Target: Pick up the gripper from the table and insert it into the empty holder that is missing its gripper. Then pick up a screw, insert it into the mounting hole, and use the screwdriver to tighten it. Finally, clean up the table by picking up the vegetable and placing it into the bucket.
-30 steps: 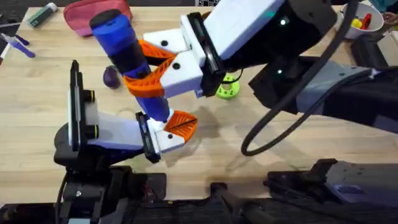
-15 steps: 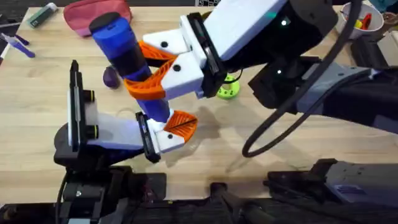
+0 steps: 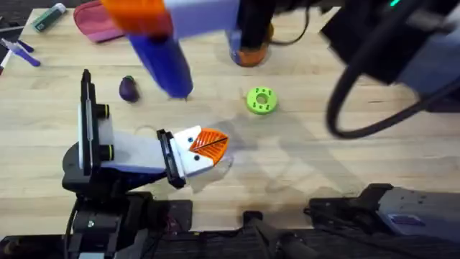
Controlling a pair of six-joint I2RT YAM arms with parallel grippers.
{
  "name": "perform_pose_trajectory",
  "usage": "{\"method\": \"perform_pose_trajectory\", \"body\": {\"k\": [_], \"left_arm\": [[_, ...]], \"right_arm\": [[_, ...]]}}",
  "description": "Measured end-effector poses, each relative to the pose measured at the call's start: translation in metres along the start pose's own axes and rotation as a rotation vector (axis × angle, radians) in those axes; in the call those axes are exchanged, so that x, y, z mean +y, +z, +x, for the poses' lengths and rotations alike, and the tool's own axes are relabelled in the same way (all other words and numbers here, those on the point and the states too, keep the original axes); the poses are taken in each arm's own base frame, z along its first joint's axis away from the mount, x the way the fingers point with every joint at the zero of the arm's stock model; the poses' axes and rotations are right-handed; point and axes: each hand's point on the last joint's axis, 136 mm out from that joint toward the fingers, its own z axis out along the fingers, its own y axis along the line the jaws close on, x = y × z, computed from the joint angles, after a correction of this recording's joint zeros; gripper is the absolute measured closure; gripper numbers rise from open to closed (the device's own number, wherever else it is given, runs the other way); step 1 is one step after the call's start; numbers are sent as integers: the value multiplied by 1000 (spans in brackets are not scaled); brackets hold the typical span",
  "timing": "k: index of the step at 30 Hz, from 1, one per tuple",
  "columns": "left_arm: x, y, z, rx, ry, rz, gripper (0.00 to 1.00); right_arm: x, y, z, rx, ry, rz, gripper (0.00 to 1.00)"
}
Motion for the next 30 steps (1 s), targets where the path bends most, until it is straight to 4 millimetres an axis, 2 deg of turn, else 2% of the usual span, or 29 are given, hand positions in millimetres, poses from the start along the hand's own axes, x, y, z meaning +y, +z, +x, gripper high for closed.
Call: {"method": "perform_pose_trajectory", "body": {"k": [2, 4, 7, 9, 13, 16, 19, 24, 30], "left_arm": [[0, 0, 0, 0, 0, 0, 983], [0, 0, 0, 0, 0, 0, 983], [0, 0, 0, 0, 0, 0, 983], [0, 0, 0, 0, 0, 0, 983], [0, 0, 0, 0, 0, 0, 983], [0, 0, 0, 0, 0, 0, 983], [0, 0, 0, 0, 0, 0, 983], [0, 0, 0, 0, 0, 0, 983], [0, 0, 0, 0, 0, 0, 983]], "right_arm": [[-4, -3, -8, 20, 4, 17, 976], [-8, -6, -7, 54, 38, 39, 976], [-21, -17, 11, 144, 137, 118, 976], [-35, -33, 34, 241, 216, 219, 976], [-56, -86, 93, 524, 299, 475, 976], [-66, -131, 124, 755, 266, 647, 976], [-62, -175, 147, 988, 232, 737, 976], [-41, -241, 178, 1330, 237, 747, 976], [-49, -294, 212, 1554, 291, 757, 976]]}}
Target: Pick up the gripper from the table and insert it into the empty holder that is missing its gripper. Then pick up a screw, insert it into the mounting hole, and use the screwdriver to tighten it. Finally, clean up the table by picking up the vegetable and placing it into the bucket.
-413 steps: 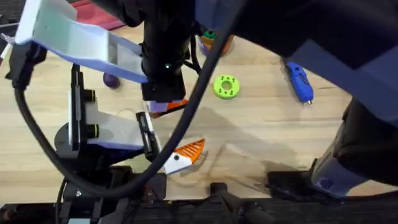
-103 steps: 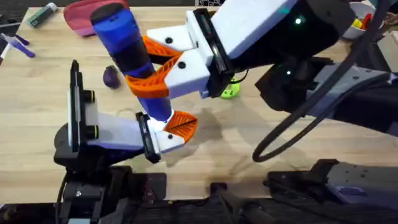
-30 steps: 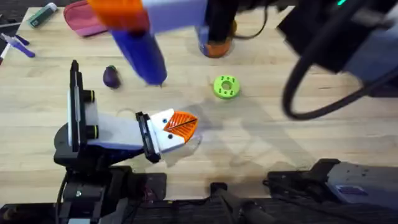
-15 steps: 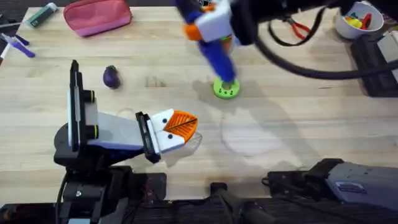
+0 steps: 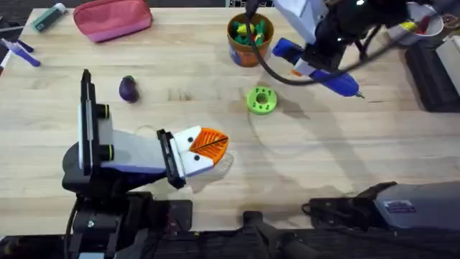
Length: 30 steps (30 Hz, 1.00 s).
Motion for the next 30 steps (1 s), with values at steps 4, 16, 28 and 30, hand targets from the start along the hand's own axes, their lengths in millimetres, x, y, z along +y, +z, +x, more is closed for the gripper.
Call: {"method": "perform_pose_trajectory", "body": {"k": [4, 16, 28, 30], "left_arm": [[0, 0, 0, 0, 0, 0, 983], [0, 0, 0, 0, 0, 0, 983], [0, 0, 0, 0, 0, 0, 983], [0, 0, 0, 0, 0, 0, 983]], "right_arm": [[-13, 33, 22, 106, 31, -35, 976], [-14, 125, 64, 297, 98, -200, 976], [-13, 148, 66, 334, 97, -219, 105], [-15, 148, 65, 329, 106, -210, 19]]}}
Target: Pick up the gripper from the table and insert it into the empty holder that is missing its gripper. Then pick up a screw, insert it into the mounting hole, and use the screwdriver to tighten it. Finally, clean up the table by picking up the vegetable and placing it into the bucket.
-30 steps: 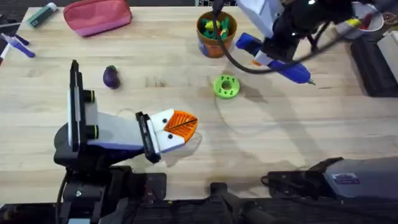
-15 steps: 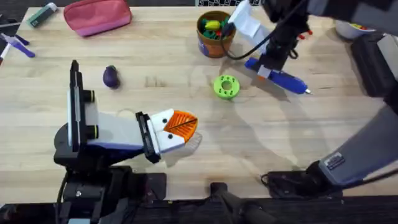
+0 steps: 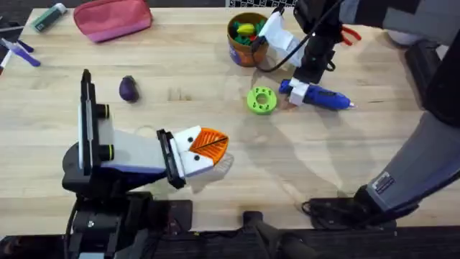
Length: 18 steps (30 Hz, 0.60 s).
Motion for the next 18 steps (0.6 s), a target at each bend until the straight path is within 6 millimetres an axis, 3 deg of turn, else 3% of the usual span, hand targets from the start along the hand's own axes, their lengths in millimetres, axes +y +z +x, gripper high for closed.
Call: {"method": "perform_pose_trajectory", "body": {"k": [5, 8, 14, 15, 18], "left_arm": [[0, 0, 0, 0, 0, 0, 983], [0, 0, 0, 0, 0, 0, 962], [0, 0, 0, 0, 4, 0, 96], [0, 0, 0, 0, 4, 0, 46], [0, 0, 0, 0, 4, 0, 30]], "right_arm": [[-2, -11, -3, -35, 38, 18, 10], [-2, -37, -9, -123, 55, 34, 10], [7, -126, -17, -404, 85, 95, 8], [11, -141, -17, -453, 87, 100, 10], [25, -177, -18, -583, 92, 88, 10]]}}
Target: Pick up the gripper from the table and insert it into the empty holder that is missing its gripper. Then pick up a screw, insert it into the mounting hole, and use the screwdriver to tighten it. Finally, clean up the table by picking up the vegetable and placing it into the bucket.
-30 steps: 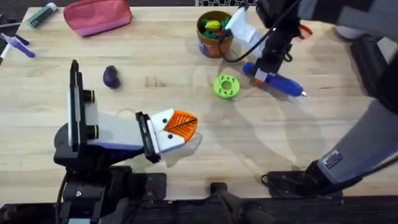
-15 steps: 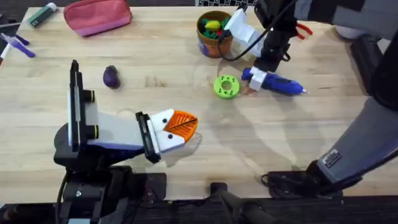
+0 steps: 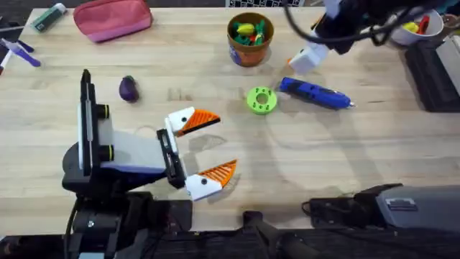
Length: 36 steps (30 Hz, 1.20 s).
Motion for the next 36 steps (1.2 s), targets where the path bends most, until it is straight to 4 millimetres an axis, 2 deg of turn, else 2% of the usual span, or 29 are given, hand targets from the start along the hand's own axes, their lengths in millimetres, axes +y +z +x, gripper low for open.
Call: {"method": "perform_pose_trajectory", "body": {"k": [4, 6, 10, 16, 19, 23, 29, 31, 36], "left_arm": [[1, 0, -1, -2, 5, -4, 27], [3, 0, -3, -9, 4, -18, 25], [18, -1, -13, -39, 7, -106, 20], [46, -8, -10, -24, -78, -283, 18], [52, -14, -16, 8, -96, -362, 17], [63, -28, -43, 66, -56, -497, 17], [85, -45, -92, 179, -19, -652, 14], [94, -52, -102, 237, -43, -707, 14], [111, -69, -111, 422, -165, -811, 14]], "right_arm": [[13, -25, -25, -152, 98, -47, 9], [17, -34, -31, -191, 160, -65, 9], [20, -53, -34, -229, 262, -58, 8], [26, -92, -30, -290, 349, -5, 7], [30, -107, -24, -321, 382, 19, 7], [38, -103, -10, -322, 445, 22, 8], [48, -76, 13, -311, 548, 10, 8], [50, -71, 22, -317, 584, 14, 9], [46, -65, 41, -356, 691, 46, 7]]}}
